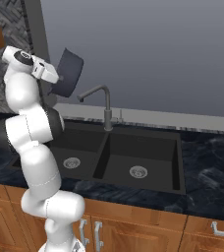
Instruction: Dump the mushroom from the pot into the sink. Then turn on the water and wash the mushroom. Then turn off the water and put the mushroom back in the pot.
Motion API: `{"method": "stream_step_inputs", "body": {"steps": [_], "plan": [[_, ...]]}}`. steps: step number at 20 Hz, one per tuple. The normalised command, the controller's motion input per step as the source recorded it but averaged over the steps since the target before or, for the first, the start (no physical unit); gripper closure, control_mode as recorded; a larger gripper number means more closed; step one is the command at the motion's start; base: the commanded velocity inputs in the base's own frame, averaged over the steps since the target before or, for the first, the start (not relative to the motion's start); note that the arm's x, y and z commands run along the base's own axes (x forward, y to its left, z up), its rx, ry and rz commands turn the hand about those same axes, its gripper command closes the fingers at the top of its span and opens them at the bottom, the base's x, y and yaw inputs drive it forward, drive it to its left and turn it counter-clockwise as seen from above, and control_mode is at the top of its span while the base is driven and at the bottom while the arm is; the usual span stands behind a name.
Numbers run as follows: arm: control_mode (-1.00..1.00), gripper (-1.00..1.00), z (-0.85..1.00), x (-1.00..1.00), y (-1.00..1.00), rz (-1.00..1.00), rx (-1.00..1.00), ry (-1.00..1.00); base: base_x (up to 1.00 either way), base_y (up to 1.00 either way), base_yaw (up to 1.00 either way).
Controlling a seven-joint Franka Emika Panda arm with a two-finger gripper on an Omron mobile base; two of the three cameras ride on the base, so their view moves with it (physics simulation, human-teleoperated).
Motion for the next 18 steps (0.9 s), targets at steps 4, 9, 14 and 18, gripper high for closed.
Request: {"method": "stream_step_inputs", "body": {"steps": [4, 9, 14, 18], "plan": [[-1.00, 1.00, 0.02, 0.00, -0.19, 0.00, -0.15, -0.06, 0.00, 0.00, 0.00], [-1.00, 1.00, 0.25, -0.09, -0.12, 0.00, -0.11, -0.09, 0.00, 0.00, 0.00], [-1.00, 1.00, 0.08, -0.10, -0.10, 0.00, -0.18, -0.04, 0.00, 0.00, 0.00], [-1.00, 1.00, 0.00, 0.00, -0.11, 0.00, -0.22, 0.00, 0.00, 0.00, 0.00]]}}
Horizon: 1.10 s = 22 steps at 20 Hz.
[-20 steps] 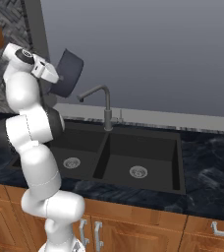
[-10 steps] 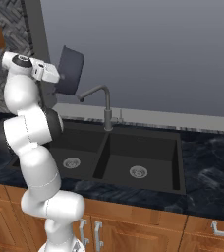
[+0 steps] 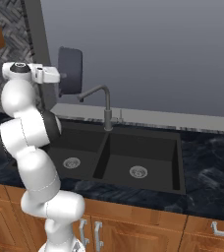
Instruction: Dump the mushroom from the pot into the sink. Then turn on the water and wash the mushroom. Then turn off the water and put the mushroom back in the pot.
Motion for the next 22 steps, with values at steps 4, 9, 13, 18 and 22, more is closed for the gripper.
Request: {"method": "stream_step_inputs", "body": {"steps": [4, 9, 13, 18, 22], "plan": [[-1.00, 1.00, 0.00, 0.00, -0.01, 0.00, -0.23, 0.00, 0.00, 0.00, 0.00], [-1.00, 1.00, 0.00, 0.00, 0.00, 0.00, -0.25, 0.00, 0.00, 0.00, 0.00], [-1.00, 1.00, 0.00, 0.00, 0.00, 0.00, -0.30, -0.04, 0.00, 0.00, 0.00], [-1.00, 1.00, 0.00, 0.00, 0.00, 0.00, -0.31, -0.11, 0.00, 0.00, 0.00], [-1.00, 1.00, 0.00, 0.00, 0.01, 0.00, -0.33, -0.17, 0.00, 0.00, 0.00]]}}
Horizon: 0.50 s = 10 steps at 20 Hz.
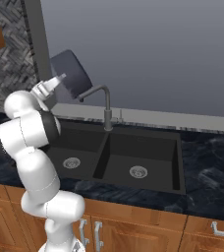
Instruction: Dump the mushroom from the pot into the sink. Then turn on the water and wash the mushroom. Then turn off the water and put the mushroom back in the pot.
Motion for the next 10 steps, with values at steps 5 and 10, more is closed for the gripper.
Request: {"method": "stream_step_inputs", "body": {"steps": [5, 10], "plan": [[-1.00, 1.00, 0.10, 0.00, 0.07, 0.00, -0.33, -0.19, 0.00, 0.00, 0.00], [-1.00, 1.00, 0.29, 0.00, 0.17, 0.00, -0.31, -0.17, 0.00, 0.00, 0.00]]}}
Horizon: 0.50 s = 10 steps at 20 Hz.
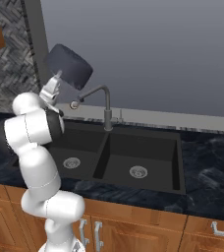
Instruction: Dump the mushroom from the pot into the sink. Then turn on the water and wash the mushroom. Then turn off the water and put the mushroom back in the pot.
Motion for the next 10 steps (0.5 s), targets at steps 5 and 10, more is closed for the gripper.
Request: {"method": "stream_step_inputs", "body": {"steps": [5, 10], "plan": [[-1.00, 1.00, 0.22, 0.00, 0.15, 0.00, -0.27, -0.13, 0.00, 0.00, 0.00], [-1.00, 1.00, 0.29, -0.04, 0.07, 0.00, -0.09, -0.05, 0.00, 0.00, 0.00]]}}
